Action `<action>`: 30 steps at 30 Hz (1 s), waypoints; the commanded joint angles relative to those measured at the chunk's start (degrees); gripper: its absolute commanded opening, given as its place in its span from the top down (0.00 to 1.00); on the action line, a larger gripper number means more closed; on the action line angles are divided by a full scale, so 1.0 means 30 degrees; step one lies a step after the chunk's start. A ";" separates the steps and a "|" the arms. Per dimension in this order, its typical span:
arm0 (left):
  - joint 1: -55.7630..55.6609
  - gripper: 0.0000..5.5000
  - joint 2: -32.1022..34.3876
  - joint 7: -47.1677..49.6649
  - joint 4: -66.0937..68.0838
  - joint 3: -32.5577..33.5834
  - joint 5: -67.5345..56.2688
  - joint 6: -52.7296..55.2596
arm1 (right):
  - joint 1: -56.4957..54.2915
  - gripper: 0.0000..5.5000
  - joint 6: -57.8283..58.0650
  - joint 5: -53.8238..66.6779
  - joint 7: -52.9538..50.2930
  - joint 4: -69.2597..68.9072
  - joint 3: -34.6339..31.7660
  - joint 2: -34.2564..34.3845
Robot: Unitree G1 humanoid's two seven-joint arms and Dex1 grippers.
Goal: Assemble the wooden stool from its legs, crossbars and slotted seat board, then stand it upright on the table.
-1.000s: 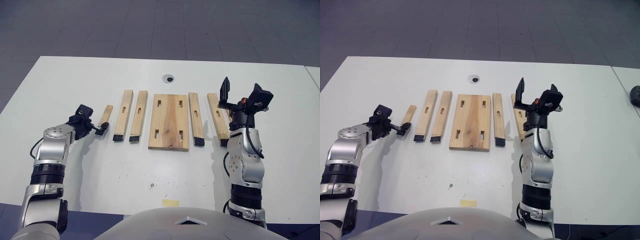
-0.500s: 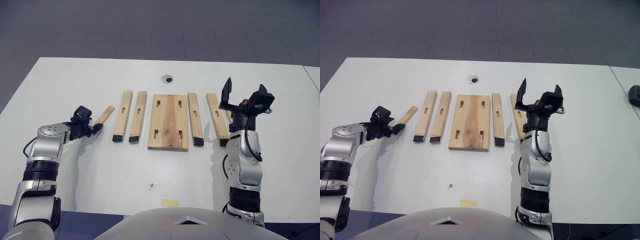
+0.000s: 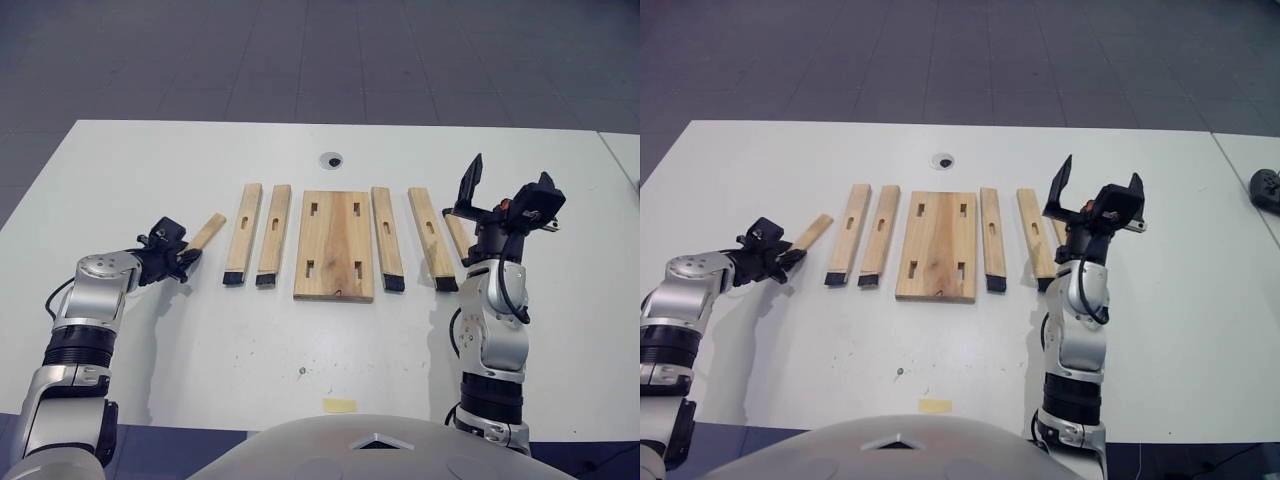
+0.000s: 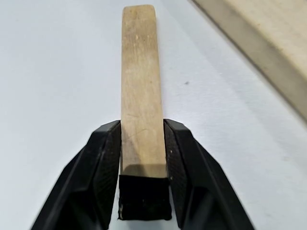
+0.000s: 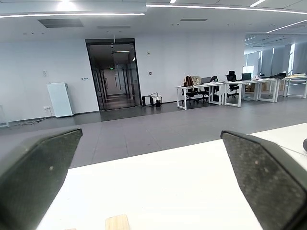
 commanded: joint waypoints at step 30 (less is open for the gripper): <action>-0.0800 0.76 -0.6973 0.0050 -1.5502 -0.4675 -0.2376 -0.2302 | -0.3947 0.02 1.0342 2.0785 0.7175 -0.0718 0.0129 -0.1801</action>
